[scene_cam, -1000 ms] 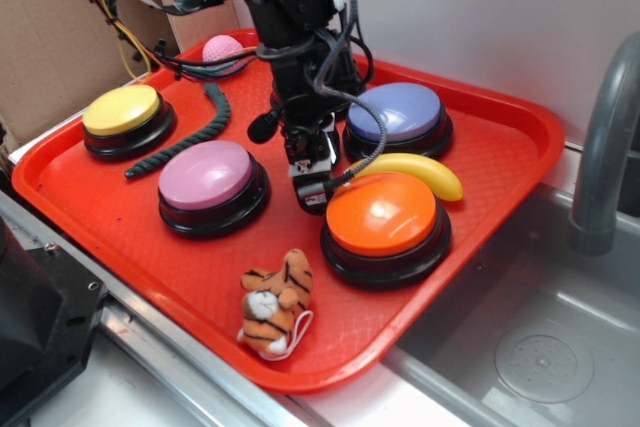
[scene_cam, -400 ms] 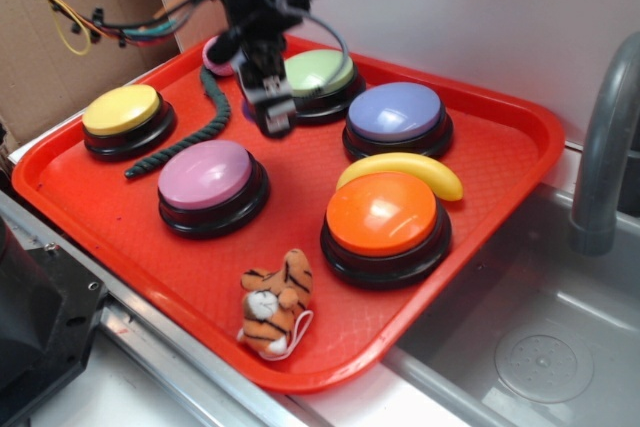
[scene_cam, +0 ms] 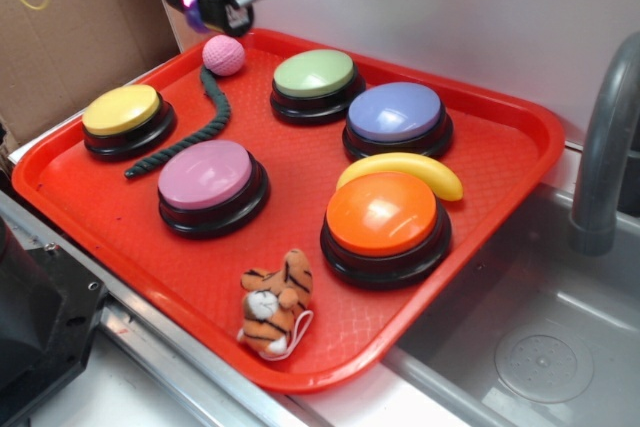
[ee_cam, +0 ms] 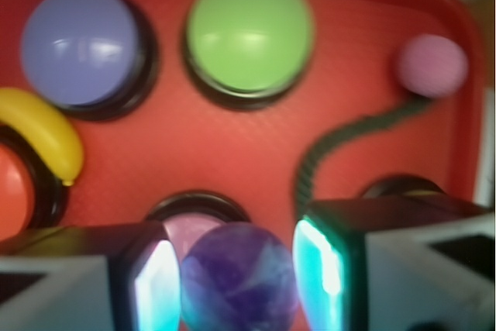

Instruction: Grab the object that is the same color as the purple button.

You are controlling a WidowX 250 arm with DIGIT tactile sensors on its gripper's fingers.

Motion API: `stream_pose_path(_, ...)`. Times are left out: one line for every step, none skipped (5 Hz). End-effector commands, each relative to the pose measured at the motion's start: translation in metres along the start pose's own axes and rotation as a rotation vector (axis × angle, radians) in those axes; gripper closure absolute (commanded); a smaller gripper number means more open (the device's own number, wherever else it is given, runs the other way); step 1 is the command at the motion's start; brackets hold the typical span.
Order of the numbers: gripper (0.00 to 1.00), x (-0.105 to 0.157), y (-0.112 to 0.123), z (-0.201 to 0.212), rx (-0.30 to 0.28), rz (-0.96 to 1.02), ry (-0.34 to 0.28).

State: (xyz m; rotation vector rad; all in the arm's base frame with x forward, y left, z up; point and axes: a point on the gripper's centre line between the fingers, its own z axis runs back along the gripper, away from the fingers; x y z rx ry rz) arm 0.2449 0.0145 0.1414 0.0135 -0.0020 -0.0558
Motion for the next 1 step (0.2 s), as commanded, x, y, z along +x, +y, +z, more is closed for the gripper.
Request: stream_pose_path(1.0, -0.0023, 0.0058, 0.0301, 0.051, 0.116, -0.08)
